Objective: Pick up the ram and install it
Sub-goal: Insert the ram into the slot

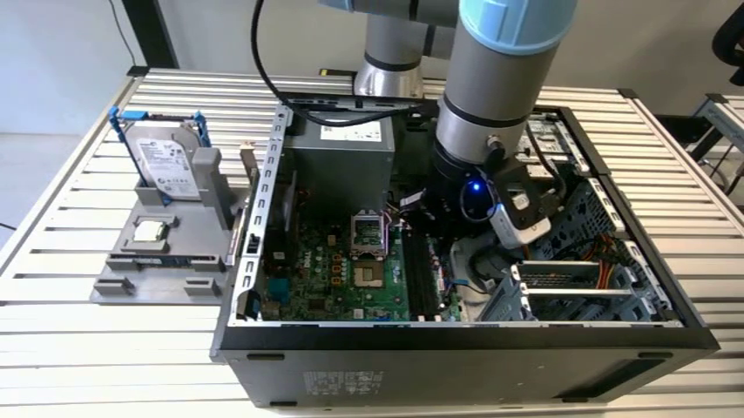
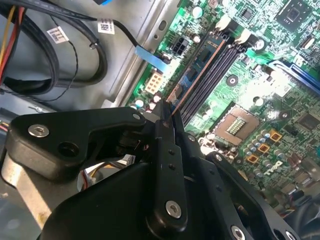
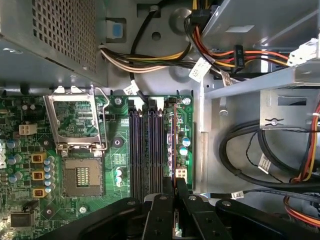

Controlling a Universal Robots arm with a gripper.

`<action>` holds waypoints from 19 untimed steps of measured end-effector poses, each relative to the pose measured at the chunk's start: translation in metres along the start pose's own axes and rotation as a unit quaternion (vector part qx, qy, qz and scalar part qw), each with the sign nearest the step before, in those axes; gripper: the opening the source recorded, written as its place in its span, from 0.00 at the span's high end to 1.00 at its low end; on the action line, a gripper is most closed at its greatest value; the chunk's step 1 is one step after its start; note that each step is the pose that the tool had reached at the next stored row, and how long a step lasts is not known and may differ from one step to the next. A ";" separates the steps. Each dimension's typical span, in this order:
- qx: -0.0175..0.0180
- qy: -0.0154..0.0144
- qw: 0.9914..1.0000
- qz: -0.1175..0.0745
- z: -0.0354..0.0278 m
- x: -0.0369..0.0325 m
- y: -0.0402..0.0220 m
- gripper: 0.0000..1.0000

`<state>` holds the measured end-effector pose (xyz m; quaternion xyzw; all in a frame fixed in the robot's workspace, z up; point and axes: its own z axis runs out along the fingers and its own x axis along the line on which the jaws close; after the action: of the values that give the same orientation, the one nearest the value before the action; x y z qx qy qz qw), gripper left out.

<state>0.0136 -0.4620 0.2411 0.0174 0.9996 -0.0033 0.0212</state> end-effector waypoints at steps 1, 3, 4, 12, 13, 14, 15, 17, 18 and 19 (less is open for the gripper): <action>0.000 0.000 1.000 0.000 0.0009 0.0006 -0.0001 1.00; 0.000 0.001 1.000 0.000 0.0026 0.0013 -0.0006 1.00; 0.000 0.001 1.000 0.000 0.0034 0.0016 -0.0009 1.00; 0.000 0.004 1.000 0.000 0.0110 0.0021 -0.0054 1.00; 0.000 0.004 1.000 0.000 0.0115 0.0021 -0.0064 1.00; 0.000 0.005 1.000 0.000 0.0120 0.0022 -0.0074 1.00; 0.000 0.005 1.000 0.000 0.0125 0.0023 -0.0080 1.00; 0.000 0.005 1.000 0.000 0.0137 0.0025 -0.0081 1.00; 0.000 0.005 1.000 -0.001 0.0144 0.0026 -0.0082 1.00; 0.000 0.005 1.000 -0.001 0.0154 0.0026 -0.0082 1.00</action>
<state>0.0114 -0.4702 0.2257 0.0169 0.9997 -0.0034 0.0159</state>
